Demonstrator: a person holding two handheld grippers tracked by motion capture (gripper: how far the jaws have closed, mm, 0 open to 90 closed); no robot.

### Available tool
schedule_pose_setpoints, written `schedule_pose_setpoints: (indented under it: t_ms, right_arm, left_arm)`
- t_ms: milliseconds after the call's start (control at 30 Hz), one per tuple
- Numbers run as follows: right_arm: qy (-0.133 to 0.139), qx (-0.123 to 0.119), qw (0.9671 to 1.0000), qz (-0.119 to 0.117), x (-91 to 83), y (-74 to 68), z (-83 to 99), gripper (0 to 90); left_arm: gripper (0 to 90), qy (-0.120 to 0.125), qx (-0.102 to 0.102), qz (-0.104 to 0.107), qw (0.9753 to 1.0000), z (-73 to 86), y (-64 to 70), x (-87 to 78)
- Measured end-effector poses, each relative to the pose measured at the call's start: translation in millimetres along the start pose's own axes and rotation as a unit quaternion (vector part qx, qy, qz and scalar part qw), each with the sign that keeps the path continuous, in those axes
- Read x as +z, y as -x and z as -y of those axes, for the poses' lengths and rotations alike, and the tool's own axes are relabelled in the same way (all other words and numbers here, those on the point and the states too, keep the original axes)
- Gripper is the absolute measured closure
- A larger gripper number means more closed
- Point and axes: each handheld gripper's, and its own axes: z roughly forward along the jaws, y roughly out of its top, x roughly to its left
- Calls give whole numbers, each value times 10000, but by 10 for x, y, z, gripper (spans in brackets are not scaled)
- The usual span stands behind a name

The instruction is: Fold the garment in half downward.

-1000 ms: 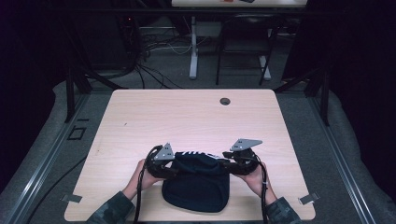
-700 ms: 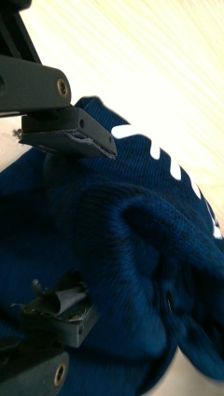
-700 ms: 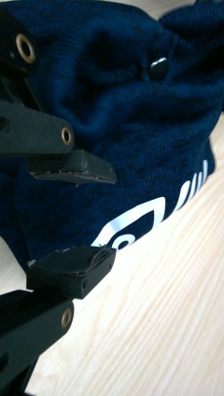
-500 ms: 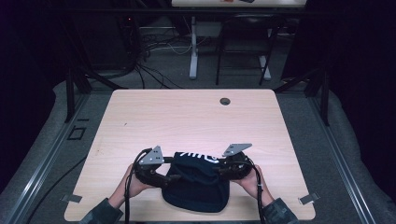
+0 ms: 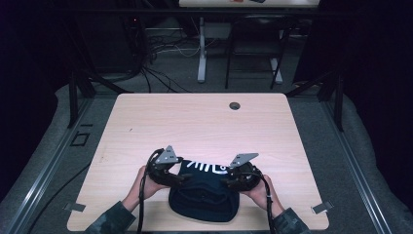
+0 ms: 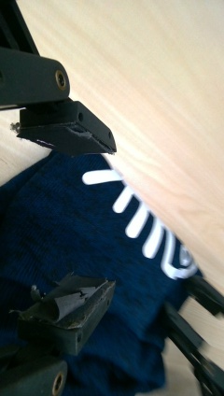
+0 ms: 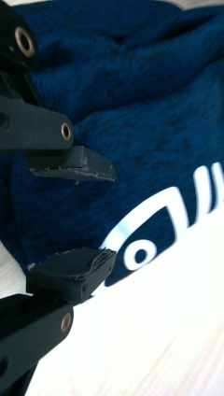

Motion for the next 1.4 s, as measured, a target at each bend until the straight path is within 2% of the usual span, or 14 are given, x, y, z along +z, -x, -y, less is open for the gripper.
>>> schedule_pose_setpoints:
  t_ms: [100,200,300,400,567,600,667,800,833,867,967,1000,1267,1400]
  right_arm:
    - [273,13,9996,-17,-8,-71,-29,528]
    - [35,-56,9999,-82,83,-133,-25,489]
    - [-133,0,9998,-141,161,-130,19,431]
    - [-190,43,9995,-261,198,-119,67,379]
    - [-307,-95,9992,-219,240,-169,107,323]
    - [-371,-192,9989,-213,239,-165,108,316]
    - [-362,-184,9989,-247,238,-167,124,303]
    - [-385,-317,9986,-169,239,-175,143,238]
    - [-408,-329,9986,-120,241,-180,142,187]
    - [-572,-350,9977,119,266,-180,136,94]
    - [-608,-133,9980,-89,289,-104,155,94]
    - [-627,-146,9979,-95,286,-104,155,94]
    - [-669,-177,9976,-62,304,-90,136,81]
    - [-659,-163,9977,42,343,-26,113,57]
  left_arm:
    - [299,-173,-28,99,9998,62,7,142]
    - [300,-272,-12,177,9995,115,33,223]
    - [297,-322,-12,180,9993,163,66,248]
    - [294,-377,39,187,9991,203,91,258]
    - [290,-439,115,131,9989,246,159,284]
    - [290,-452,135,108,9988,255,179,285]
    - [290,-456,166,85,9988,264,186,278]
    - [287,-376,-63,48,9993,318,206,275]
    - [286,-394,-95,41,9992,322,220,270]
    - [279,-410,-92,20,9991,322,229,267]
    - [275,-426,-121,-80,9990,324,263,263]
    - [273,-440,-136,-108,9989,323,266,263]
    - [238,-516,-197,-185,9983,314,255,284]
    - [226,-492,-266,-283,9980,303,234,315]
